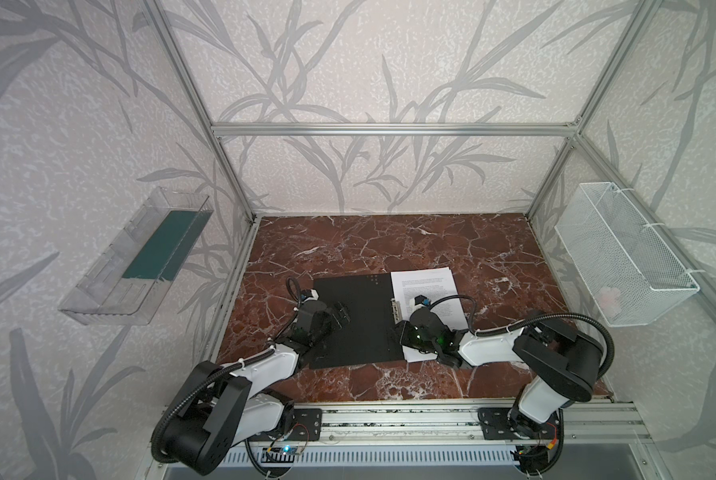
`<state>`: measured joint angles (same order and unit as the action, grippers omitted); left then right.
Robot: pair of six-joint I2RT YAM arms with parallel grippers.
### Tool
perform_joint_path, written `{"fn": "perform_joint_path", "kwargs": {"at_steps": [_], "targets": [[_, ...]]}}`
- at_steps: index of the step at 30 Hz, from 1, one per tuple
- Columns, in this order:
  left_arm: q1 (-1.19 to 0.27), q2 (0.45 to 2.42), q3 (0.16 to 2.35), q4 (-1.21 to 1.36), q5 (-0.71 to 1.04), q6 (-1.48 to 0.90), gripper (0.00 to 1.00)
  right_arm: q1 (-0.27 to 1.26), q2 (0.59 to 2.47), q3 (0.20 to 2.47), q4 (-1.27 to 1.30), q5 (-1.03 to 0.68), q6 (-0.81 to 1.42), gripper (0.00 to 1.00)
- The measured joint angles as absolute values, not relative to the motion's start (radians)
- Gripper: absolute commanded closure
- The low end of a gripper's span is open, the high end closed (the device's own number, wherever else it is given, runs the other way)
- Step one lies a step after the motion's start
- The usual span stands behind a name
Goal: Put the files into the folder
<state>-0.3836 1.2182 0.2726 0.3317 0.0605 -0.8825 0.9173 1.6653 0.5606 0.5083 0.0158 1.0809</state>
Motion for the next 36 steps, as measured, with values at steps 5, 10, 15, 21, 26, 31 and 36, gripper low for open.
{"fn": "perform_joint_path", "kwargs": {"at_steps": [5, 10, 15, 21, 26, 31, 36], "targets": [[-0.384, 1.206, 0.278, 0.318, 0.065, -0.881, 0.01, 0.915, 1.606, 0.561, 0.447, 0.002, 1.043, 0.53], [-0.384, 1.196, 0.295, 0.270, 0.082, -0.873, 0.01, 0.897, 1.462, 0.587, 0.308, -0.002, 0.962, 0.41], [-0.384, 1.192, 0.351, 0.165, 0.147, -0.870, 0.01, 0.795, 1.296, 0.624, 0.173, -0.031, 0.835, 0.28], [-0.385, 1.087, 0.391, 0.052, 0.150, -0.831, 0.01, 0.523, 1.113, 0.618, 0.005, -0.112, 0.652, 0.17], [-0.374, 0.931, 0.359, -0.035, 0.075, -0.788, 0.01, 0.306, 1.034, 0.524, -0.035, -0.215, 0.598, 0.17], [-0.297, 0.908, 0.330, -0.081, 0.068, -0.758, 0.01, 0.235, 1.096, 0.432, -0.018, -0.295, 0.598, 0.18], [-0.196, 0.960, 0.306, -0.086, 0.116, -0.741, 0.01, 0.202, 1.140, 0.383, 0.002, -0.309, 0.601, 0.18]]}}
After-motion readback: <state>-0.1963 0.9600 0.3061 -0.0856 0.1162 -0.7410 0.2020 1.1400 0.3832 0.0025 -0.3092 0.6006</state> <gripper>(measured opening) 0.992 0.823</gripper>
